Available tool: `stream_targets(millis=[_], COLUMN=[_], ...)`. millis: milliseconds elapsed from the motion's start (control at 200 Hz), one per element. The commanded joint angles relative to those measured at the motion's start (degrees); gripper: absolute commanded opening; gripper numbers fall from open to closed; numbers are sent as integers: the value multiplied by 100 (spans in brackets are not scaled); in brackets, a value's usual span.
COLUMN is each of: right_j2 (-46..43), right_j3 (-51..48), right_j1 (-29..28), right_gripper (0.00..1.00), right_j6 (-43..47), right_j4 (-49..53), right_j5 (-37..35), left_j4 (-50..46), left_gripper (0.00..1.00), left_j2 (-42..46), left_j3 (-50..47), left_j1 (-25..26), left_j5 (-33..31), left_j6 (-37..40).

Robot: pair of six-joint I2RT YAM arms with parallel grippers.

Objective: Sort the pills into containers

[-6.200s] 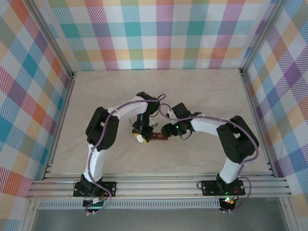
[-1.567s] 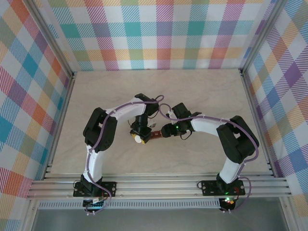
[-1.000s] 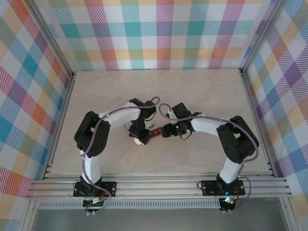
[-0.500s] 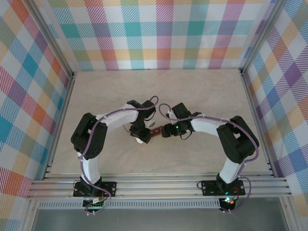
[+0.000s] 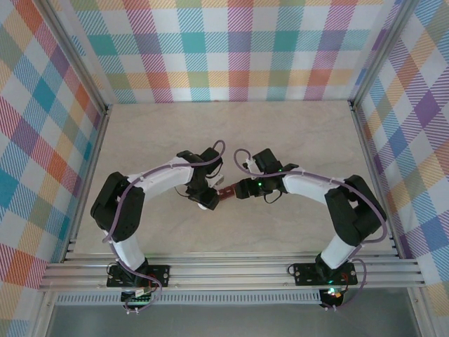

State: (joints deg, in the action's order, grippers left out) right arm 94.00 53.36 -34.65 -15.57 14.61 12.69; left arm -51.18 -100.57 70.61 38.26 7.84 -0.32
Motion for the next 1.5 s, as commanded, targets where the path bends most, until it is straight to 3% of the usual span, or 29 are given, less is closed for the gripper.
stream_targets(millis=[0,530,845,1215,1495], right_j2=[-268,-1374,-2130,-2789,-2819], right_j3=[-114,-725,-1102,-979,-754], right_j1=[-48,277,563,626,644], right_gripper=[69,74,76,76,77], right_j6=[4,-356,-587,-793,-1114], right_j4=[43,-363,-382,459,947], right_j5=[10,-915,-1139,-1177,-1089], left_j4=[288,1490,2967,4939,5502], left_gripper=[0,0,0,0,0], left_j2=[237,790,1414,2132,2970], left_j3=[-197,-1106,-1798,-2431,-2530], left_j1=[92,129,138,138,138], left_j5=[152,173,216,312,139], left_j6=[-56,-130,44,214,398])
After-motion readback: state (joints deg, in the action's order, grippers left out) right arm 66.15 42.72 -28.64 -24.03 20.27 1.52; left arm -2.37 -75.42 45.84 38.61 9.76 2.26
